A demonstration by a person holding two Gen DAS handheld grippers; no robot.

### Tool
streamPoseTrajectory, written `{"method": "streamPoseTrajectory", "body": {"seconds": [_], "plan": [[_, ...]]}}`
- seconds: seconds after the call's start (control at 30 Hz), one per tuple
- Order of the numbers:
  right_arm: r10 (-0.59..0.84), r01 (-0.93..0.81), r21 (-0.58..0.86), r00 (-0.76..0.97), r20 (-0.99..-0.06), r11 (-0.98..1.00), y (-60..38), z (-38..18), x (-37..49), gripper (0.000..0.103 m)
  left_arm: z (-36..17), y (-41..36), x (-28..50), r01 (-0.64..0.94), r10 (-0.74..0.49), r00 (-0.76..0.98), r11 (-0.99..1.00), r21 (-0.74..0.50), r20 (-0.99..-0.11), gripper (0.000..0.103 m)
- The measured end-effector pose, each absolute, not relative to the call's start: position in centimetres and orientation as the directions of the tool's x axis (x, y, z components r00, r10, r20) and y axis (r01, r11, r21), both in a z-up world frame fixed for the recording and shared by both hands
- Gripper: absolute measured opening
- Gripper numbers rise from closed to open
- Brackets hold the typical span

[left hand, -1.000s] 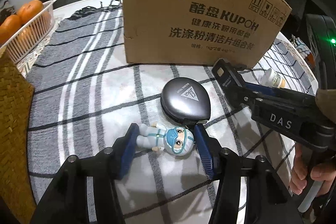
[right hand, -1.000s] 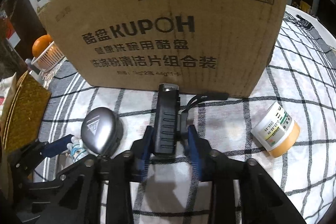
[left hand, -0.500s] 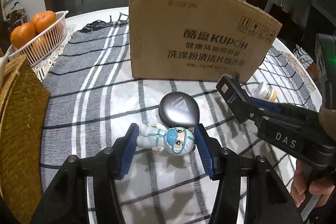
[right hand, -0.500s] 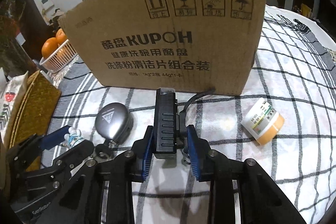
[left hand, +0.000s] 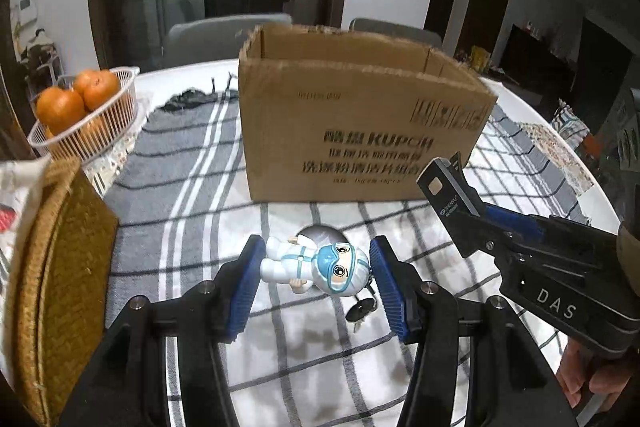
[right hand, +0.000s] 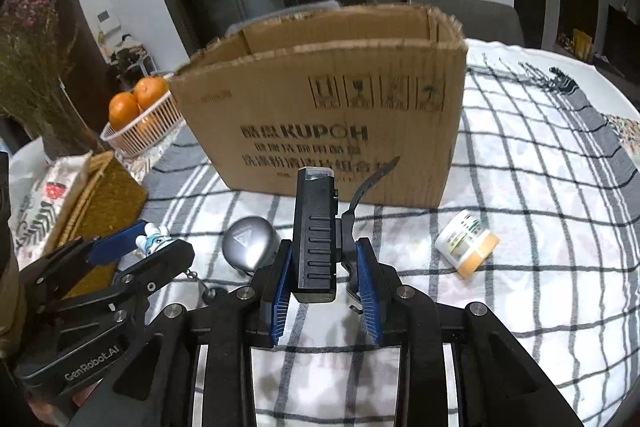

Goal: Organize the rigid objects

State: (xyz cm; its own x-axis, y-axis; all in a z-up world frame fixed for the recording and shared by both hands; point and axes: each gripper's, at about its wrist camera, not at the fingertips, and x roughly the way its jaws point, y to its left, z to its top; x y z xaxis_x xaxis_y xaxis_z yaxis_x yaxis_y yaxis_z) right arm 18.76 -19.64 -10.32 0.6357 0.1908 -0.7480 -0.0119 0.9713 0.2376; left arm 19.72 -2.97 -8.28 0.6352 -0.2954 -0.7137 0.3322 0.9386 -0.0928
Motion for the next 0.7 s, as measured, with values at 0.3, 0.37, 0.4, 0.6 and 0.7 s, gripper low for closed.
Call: {"method": "streamPoseTrajectory", "body": {"seconds": [0.3, 0.37, 0.4, 0.6, 0.7], "plan": [[0.188, -0.021, 0.242, 0.693, -0.695, 0.97, -20.4, -6.9, 17.3, 0.032, -4.3, -3.4, 18.8, 0.356, -0.299, 0.711, 0.934, -0.04, -0.637, 0.054], [0.183, -0.02, 0.24, 0.708, -0.682, 0.971, -20.5, -6.1, 17.1, 0.032, -3.4, -3.5, 18.7, 0.363, -0.302, 0.723, 0.931, -0.032, -0.621, 0.054], [0.183, -0.022, 0.24, 0.714, -0.676, 0.971, -20.6, -5.7, 17.0, 0.032, -3.1, -3.5, 18.7, 0.365, -0.305, 0.727, 0.931, -0.03, -0.615, 0.054], [0.17, -0.024, 0.232, 0.754, -0.634, 0.972, -20.9, -3.6, 16.6, 0.032, -0.8, -4.0, 18.8, 0.375, -0.314, 0.754, 0.927, -0.015, -0.576, 0.049], [0.161, -0.022, 0.227, 0.772, -0.615, 0.974, -21.1, -2.5, 16.6, 0.032, 0.3, -4.1, 19.2, 0.382, -0.327, 0.761, 0.924, -0.02, -0.561, 0.028]]}}
